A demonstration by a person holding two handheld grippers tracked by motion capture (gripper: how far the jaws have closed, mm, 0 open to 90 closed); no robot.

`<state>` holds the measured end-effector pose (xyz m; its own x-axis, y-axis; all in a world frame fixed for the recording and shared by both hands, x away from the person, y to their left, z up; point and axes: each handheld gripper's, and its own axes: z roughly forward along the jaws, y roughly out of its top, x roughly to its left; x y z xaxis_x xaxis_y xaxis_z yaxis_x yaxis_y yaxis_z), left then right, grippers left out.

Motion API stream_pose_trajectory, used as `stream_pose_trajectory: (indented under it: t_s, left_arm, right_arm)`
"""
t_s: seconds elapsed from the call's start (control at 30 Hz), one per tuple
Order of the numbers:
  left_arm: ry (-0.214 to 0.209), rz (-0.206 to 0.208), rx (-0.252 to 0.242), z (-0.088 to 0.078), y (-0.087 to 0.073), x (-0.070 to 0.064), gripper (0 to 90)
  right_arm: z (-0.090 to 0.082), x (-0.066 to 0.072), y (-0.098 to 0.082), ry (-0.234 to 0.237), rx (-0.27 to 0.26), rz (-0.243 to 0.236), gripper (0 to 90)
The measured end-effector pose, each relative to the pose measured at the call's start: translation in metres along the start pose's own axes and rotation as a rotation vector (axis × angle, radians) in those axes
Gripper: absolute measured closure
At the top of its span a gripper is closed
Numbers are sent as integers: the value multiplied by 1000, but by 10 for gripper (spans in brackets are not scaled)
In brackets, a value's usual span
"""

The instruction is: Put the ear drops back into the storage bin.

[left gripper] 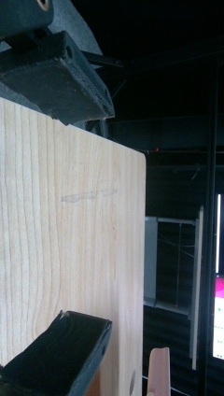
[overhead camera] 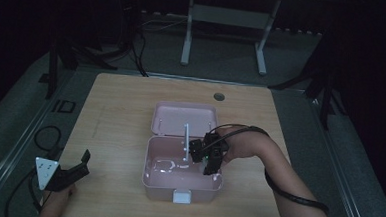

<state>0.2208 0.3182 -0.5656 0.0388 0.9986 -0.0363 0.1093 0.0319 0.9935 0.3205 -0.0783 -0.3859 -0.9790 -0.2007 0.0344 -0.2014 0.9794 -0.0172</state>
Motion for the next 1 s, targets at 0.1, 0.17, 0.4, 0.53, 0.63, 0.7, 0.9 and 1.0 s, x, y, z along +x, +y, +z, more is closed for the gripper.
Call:
stream_pose_trajectory:
  t_s: [0.1, 0.17, 0.4, 0.53, 0.63, 0.7, 0.9, 1.0]
  left_arm:
    - [0, 0, 0, 0, 0, 0, 24]
    - [0, 1, -1, 0, 0, 0, 23]
    - [0, 2, 1, 0, 0, 0, 23]
    - [0, 2, 0, 0, 0, 0, 23]
    - [0, 2, 1, 0, 0, 0, 24]
    - [0, 2, 1, 0, 0, 0, 24]
    - [-1, 3, 1, 0, 0, 0, 24]
    - [-1, 4, 2, 0, 0, 0, 24]
  right_arm:
    - [8, -1, 1, 12, 7, 0, 593]
    - [18, -2, 2, 22, 20, -8, 593]
    - [52, -4, 6, 52, 71, -34, 593]
    - [60, -6, 8, 57, 74, -41, 593]
    - [69, -7, 8, 58, 82, -62, 593]
    - [73, -8, 8, 60, 85, -69, 593]
    - [84, -10, 7, 66, 102, -54, 593]
    - [89, -11, 8, 70, 106, -55, 592]
